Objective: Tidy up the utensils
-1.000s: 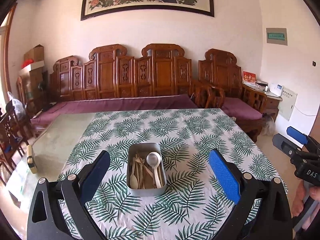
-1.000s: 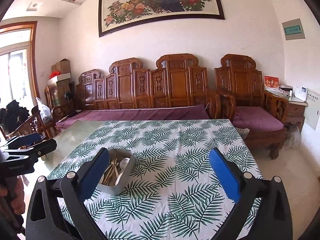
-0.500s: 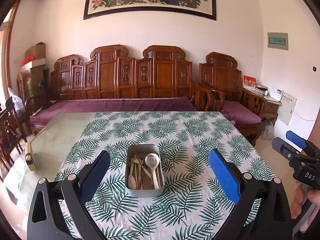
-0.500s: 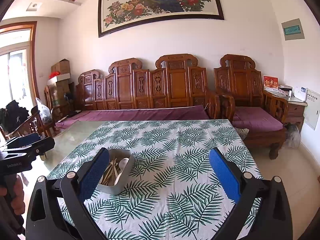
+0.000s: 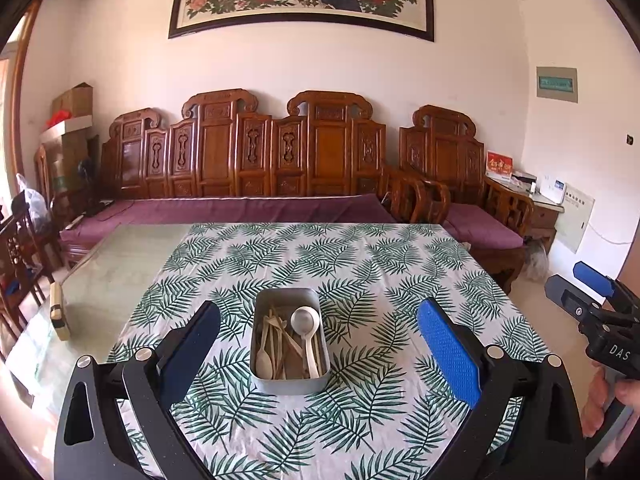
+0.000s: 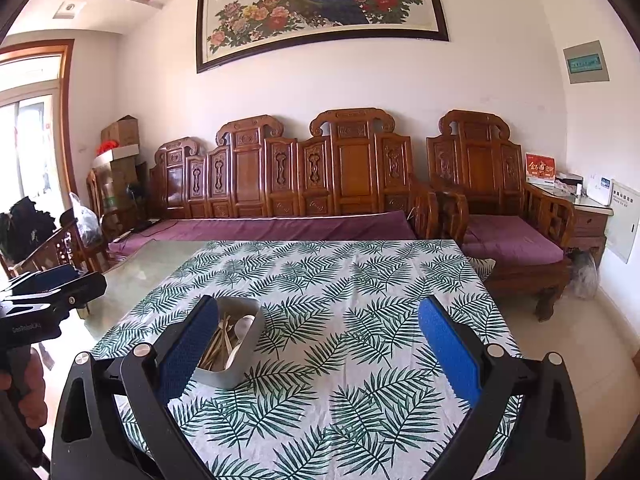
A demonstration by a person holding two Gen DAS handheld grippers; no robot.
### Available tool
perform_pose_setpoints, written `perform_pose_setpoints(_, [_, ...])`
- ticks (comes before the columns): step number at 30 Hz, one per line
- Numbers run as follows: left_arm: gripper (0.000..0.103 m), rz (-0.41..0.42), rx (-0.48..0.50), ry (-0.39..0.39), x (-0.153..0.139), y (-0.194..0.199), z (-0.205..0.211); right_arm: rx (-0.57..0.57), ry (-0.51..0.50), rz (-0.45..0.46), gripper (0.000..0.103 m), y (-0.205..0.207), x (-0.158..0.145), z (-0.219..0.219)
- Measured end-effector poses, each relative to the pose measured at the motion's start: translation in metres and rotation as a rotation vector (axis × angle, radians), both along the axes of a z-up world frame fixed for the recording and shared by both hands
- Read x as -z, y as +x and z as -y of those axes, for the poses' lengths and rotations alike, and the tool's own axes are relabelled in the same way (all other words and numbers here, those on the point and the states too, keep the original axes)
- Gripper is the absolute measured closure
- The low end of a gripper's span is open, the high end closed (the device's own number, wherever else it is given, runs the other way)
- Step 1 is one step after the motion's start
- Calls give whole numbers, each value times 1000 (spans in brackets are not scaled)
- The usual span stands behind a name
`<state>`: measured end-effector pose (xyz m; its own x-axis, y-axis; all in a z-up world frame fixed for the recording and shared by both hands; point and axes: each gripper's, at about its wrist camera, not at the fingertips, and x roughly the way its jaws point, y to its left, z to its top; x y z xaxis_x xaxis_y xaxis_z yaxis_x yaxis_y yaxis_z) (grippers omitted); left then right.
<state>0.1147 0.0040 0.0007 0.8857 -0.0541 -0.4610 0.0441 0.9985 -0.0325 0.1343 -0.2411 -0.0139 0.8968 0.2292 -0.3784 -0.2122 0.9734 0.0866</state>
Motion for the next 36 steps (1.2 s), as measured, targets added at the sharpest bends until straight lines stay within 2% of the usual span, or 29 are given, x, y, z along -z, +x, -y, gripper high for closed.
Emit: perform_pose_setpoints(36, [8, 5, -1, -3, -2, 0, 0, -9, -4, 9, 3, -1, -3, 2])
